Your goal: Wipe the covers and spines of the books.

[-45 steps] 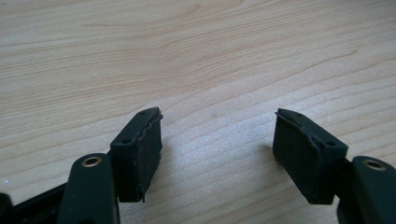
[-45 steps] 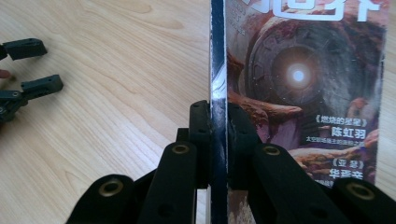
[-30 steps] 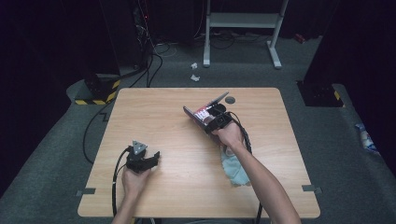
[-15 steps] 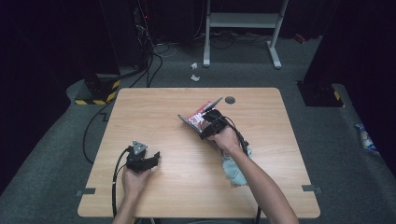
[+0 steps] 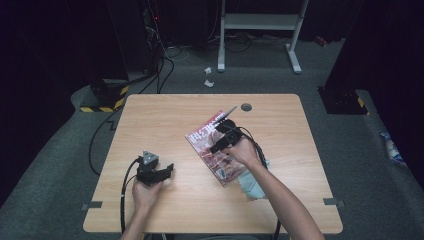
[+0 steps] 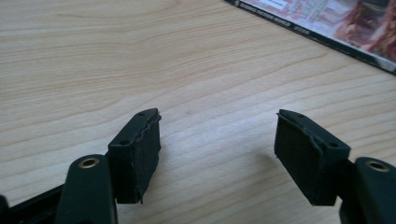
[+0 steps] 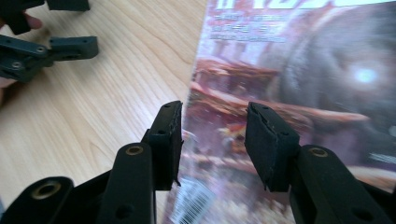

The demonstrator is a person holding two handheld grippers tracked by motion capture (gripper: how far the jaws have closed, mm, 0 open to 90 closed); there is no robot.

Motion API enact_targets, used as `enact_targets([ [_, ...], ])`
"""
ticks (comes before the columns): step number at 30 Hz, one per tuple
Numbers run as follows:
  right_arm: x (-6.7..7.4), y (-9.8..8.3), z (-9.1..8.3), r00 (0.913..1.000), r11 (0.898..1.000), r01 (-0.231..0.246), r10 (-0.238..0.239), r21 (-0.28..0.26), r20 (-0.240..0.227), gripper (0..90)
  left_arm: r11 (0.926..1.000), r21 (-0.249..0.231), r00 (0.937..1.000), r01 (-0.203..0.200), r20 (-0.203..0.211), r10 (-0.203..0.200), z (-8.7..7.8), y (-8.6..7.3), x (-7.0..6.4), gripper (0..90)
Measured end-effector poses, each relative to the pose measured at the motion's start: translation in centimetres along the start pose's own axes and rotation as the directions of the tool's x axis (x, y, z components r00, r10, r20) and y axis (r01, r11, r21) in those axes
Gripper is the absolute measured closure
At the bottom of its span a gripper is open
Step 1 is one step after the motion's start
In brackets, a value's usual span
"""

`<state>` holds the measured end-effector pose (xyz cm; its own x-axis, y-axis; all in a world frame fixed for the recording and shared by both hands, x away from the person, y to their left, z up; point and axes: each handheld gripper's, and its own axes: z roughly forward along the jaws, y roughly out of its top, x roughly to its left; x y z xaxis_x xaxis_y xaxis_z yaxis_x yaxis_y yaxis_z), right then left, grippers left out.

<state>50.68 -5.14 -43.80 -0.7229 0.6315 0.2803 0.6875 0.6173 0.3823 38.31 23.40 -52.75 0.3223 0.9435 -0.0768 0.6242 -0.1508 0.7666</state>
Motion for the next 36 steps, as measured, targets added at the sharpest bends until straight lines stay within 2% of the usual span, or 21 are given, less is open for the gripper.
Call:
enact_targets([
  [3, -0.3, -0.8, -0.9, 0.9997, 0.999, -0.003, 0.004, -0.04, 0.022, 56.3, 0.9998, 0.011, 0.9998, -0.018, 0.009, 0.018, -0.1, 0.3, -0.5, 31.5],
  [4, -0.6, -1.3, -1.4, 0.9994, 0.999, 0.002, -0.001, -0.047, 0.036, 56.3, 0.999, 0.016, 0.9985, -0.043, 0.035, 0.042, -0.4, 0.9, -1.6, 31.5],
  [6, -1.1, -2.3, -2.0, 0.9986, 0.998, 0.009, -0.007, -0.055, 0.052, 56.3, 0.9974, 0.018, 0.9959, -0.069, 0.06, 0.068, -0.4, 1.6, -2.9, 31.5],
  [7, -1.4, -2.7, -2.3, 0.9979, 0.998, 0.008, -0.004, -0.059, 0.065, 56.2, 0.9974, 0.018, 0.9959, -0.069, 0.06, 0.068, -0.4, 1.6, -2.9, 31.6],
  [8, -1.7, -3.2, -2.5, 0.9971, 0.998, 0.01, -0.005, -0.065, 0.075, 56.1, 0.9952, 0.023, 0.9922, -0.095, 0.084, 0.092, -0.3, 2.3, -4.3, 31.6],
  [10, -2.3, -4.3, -3.1, 0.9956, 0.997, 0.009, -0.002, -0.075, 0.093, 56.0, 0.9931, 0.037, 0.9881, -0.111, 0.112, 0.106, 0.0, 3.0, -5.7, 31.5],
  [11, -2.5, -4.8, -3.4, 0.9944, 0.997, 0.007, 0.001, -0.076, 0.106, 56.0, 0.9931, 0.037, 0.9881, -0.111, 0.112, 0.106, 0.0, 3.0, -5.7, 31.4],
  [12, -2.9, -5.2, -3.6, 0.9929, 0.997, 0.016, -0.006, -0.078, 0.119, 55.9, 0.9904, 0.057, 0.9855, -0.126, 0.122, 0.118, 0.4, 3.5, -6.8, 31.4],
  [15, -3.5, -6.5, -4.2, 0.9901, 0.997, 0.008, 0.004, -0.081, 0.14, 55.9, 0.9898, 0.069, 0.9799, -0.125, 0.165, 0.112, 1.2, 4.1, -8.4, 31.7],
  [19, -4.2, -8.6, -4.9, 0.9854, 0.996, 0.01, 0.005, -0.086, 0.17, 55.9, 0.9816, 0.087, 0.9698, -0.17, 0.192, 0.151, 1.8, 4.7, -10.5, 31.6],
  [21, -4.3, -9.1, -5.0, 0.9837, 0.996, 0.009, 0.006, -0.086, 0.18, 55.8, 0.9809, 0.089, 0.9673, -0.173, 0.203, 0.152, 1.9, 4.9, -11.0, 31.5],
  [22, -4.6, -10.2, -5.2, 0.9804, 0.997, -0.006, 0.022, -0.081, 0.196, 55.6, 0.9787, 0.092, 0.9633, -0.183, 0.215, 0.16, 2.2, 5.2, -11.9, 31.3],
  [23, -4.6, -10.2, -5.2, 0.9804, 0.997, -0.006, 0.022, -0.081, 0.196, 55.6, 0.9787, 0.092, 0.9633, -0.183, 0.215, 0.16, 2.2, 5.2, -11.9, 31.2],
  [24, -4.8, -10.6, -5.2, 0.9796, 0.997, 0.0, 0.017, -0.083, 0.2, 55.5, 0.9767, 0.091, 0.9605, -0.195, 0.22, 0.171, 2.5, 5.4, -12.6, 31.2],
  [26, -5.4, -12.2, -5.2, 0.977, 0.997, -0.007, 0.024, -0.08, 0.212, 54.3, 0.9751, 0.103, 0.9569, -0.197, 0.237, 0.168, 3.1, 5.6, -13.8, 31.4],
  [27, -5.4, -12.2, -5.2, 0.977, 0.997, -0.007, 0.024, -0.08, 0.212, 54.3, 0.9751, 0.103, 0.9569, -0.197, 0.237, 0.168, 3.1, 5.6, -13.8, 31.6],
  [28, -5.6, -12.9, -5.1, 0.9762, 0.997, -0.016, 0.032, -0.077, 0.215, 53.4, 0.9727, 0.11, 0.9556, -0.204, 0.238, 0.173, 3.3, 5.6, -14.1, 31.8],
  [29, -5.7, -13.2, -5.1, 0.9753, 0.997, -0.02, 0.036, -0.076, 0.218, 53.2, 0.9683, 0.124, 0.9521, -0.217, 0.246, 0.182, 3.7, 5.5, -14.8, 31.8],
  [31, -5.9, -13.6, -4.9, 0.9734, 0.997, -0.022, 0.038, -0.074, 0.226, 52.7, 0.9645, 0.131, 0.9503, -0.23, 0.244, 0.193, 4.0, 5.4, -15.4, 31.6],
  [36, -5.9, -14.0, -4.0, 0.9718, 0.998, -0.015, 0.027, -0.055, 0.234, 52.2, 0.9615, 0.132, 0.9478, -0.241, 0.245, 0.204, 4.2, 5.5, -16.3, 31.1],
])
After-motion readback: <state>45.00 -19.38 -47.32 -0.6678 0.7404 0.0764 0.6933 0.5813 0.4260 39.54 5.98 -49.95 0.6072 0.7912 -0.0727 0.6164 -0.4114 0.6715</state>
